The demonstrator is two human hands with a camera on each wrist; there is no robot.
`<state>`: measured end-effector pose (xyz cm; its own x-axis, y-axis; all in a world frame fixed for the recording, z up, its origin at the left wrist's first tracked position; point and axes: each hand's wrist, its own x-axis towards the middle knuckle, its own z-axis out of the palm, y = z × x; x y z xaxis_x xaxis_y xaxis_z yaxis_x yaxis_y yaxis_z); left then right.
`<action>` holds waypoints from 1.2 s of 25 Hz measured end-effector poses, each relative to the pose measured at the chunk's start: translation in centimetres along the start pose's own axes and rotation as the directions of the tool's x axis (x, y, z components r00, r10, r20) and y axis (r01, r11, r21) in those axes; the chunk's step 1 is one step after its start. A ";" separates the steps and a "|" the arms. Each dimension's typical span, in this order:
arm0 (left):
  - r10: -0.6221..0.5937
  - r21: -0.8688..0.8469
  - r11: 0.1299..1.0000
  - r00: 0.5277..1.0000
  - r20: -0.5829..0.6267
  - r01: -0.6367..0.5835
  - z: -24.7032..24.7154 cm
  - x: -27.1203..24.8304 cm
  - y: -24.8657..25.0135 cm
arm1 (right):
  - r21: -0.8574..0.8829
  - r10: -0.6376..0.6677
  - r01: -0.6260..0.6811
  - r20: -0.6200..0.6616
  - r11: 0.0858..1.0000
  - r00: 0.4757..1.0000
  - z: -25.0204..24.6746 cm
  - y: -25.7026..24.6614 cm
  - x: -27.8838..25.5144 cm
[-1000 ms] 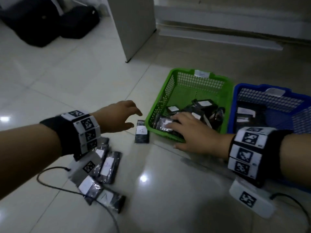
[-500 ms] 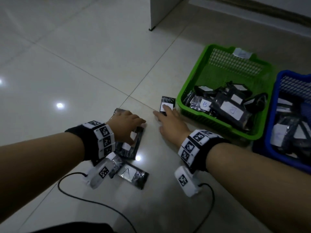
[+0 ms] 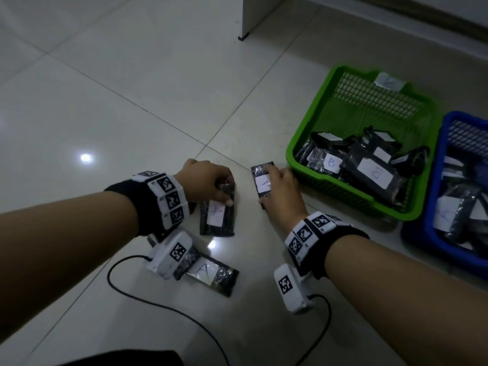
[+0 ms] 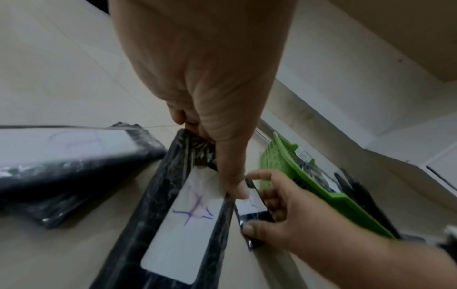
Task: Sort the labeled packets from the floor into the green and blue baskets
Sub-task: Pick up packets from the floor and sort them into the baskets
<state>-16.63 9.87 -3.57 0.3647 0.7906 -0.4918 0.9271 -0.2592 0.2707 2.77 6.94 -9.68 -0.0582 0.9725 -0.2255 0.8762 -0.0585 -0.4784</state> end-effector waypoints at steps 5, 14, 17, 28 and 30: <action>-0.078 -0.414 0.908 0.997 -0.024 0.061 -2.3 0.5 0.8 | 0.363 -0.013 -0.033 0.124 0.931 0.992 -2.0 0.0 -1.3; -0.050 -0.913 0.404 0.995 -0.084 -0.056 -7.8 1.6 8.9 | 0.437 0.056 -0.082 0.070 0.896 0.996 -18.2 3.6 -3.8; 0.109 -0.920 0.377 0.991 -0.075 -0.111 -10.0 3.7 14.8 | 0.505 0.211 -0.192 0.020 0.842 0.977 -23.8 7.7 -4.2; 0.313 -0.852 0.468 0.946 -0.089 -0.235 -2.1 10.3 34.1 | 0.715 0.692 -0.377 -0.205 0.589 0.692 -27.3 26.4 -10.1; 0.363 -0.778 0.549 0.925 -0.109 -0.307 -0.3 10.8 36.0 | 0.665 0.721 -0.442 -0.214 0.602 0.659 -26.1 27.9 -11.3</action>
<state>20.66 9.27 1.07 0.6648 0.6977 -0.2669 0.3298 0.0465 0.9429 40.38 0.24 1.68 0.6955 0.6474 -0.3116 0.2352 -0.6149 -0.7527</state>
